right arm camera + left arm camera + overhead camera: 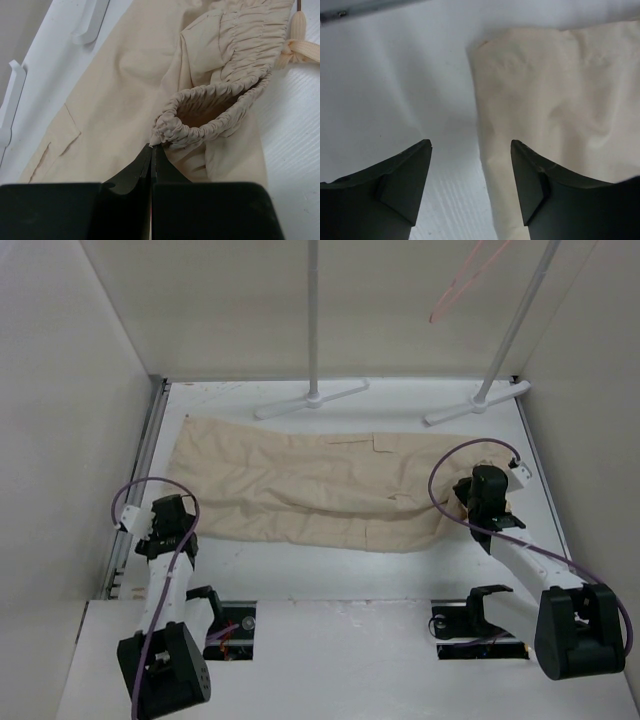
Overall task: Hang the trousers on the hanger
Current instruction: Fold the trousers
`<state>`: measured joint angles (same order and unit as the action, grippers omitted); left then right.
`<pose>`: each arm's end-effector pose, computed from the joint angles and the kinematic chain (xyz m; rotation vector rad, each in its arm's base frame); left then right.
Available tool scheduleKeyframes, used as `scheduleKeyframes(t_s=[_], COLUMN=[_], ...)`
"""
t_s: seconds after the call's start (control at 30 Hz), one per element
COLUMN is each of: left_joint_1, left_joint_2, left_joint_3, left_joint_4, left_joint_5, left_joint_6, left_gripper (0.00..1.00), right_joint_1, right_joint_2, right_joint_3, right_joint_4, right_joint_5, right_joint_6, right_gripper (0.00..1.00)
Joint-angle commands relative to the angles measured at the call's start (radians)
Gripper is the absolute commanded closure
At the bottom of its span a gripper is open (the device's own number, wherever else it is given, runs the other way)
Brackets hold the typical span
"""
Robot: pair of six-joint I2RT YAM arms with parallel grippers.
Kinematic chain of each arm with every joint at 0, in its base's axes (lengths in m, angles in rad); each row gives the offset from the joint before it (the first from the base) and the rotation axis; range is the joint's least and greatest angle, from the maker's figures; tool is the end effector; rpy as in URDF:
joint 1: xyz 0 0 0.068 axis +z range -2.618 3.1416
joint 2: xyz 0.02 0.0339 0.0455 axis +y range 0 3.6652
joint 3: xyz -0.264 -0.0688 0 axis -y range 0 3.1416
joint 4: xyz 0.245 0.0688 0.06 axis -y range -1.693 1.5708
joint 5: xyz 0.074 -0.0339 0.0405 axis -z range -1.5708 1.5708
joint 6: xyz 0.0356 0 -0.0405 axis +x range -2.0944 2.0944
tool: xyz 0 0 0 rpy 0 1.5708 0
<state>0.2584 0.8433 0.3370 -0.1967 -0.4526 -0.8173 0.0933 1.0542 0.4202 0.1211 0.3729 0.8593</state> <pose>0.1591 0.0582 0.1758 -1.3203 1.7581 0.2044 0.2162 0.0072 0.1937 0.9706 1.8075 0.2046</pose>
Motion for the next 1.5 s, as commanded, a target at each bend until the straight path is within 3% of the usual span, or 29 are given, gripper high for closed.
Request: scheduleKeyframes(t_s=[0.0,0.2,0.23,0.33,0.5,0.6,0.77,1.07,1.2,1.37,1.47], left_joint_1=[0.063,0.184,0.186,0.186,0.166,0.161,0.146,0.095,0.026,0.102,0.184], left_joint_2=[0.01,0.158,0.192,0.278,0.329,0.17,-0.212,-0.325,-0.305,-0.192,-0.095], left_joint_3=[-0.047,-0.112,-0.112,-0.101,-0.062,-0.079,0.029,0.307,0.242,0.045,0.017], left_joint_4=[0.103,0.34,0.379,0.476,0.54,0.432,0.007,-0.323,-0.271,-0.039,0.061], left_joint_5=[0.075,0.141,0.147,0.152,0.134,0.114,-0.018,-0.099,-0.094,0.121,0.273], left_joint_6=[-0.051,-0.072,-0.077,-0.091,-0.1,-0.106,-0.076,-0.054,-0.045,-0.08,-0.066], left_gripper=[0.35,0.38,0.45,0.85,1.0,1.0,1.0,1.0,0.95,0.61,0.51], right_joint_1=[0.015,0.019,0.019,0.019,0.015,0.01,-0.002,-0.027,-0.028,-0.057,-0.065], right_joint_2=[-0.006,-0.034,-0.04,-0.069,-0.149,-0.213,-0.341,-0.67,-0.668,-0.551,-0.534], right_joint_3=[0.038,0.028,0.028,0.028,0.017,0.011,0.008,0.071,0.043,0.012,0.015], right_joint_4=[0.055,0.032,0.022,-0.007,-0.072,-0.133,-0.253,-0.605,-0.58,-0.433,-0.408], right_joint_5=[0.012,0.015,0.015,0.021,0.037,0.038,0.044,0.093,0.089,-0.005,-0.009], right_joint_6=[-0.016,-0.019,-0.019,-0.016,-0.009,-0.009,-0.002,-0.009,0.01,0.021,0.006], right_gripper=[0.98,0.98,0.98,0.98,0.98,0.98,0.99,0.99,0.98,0.98,0.98])
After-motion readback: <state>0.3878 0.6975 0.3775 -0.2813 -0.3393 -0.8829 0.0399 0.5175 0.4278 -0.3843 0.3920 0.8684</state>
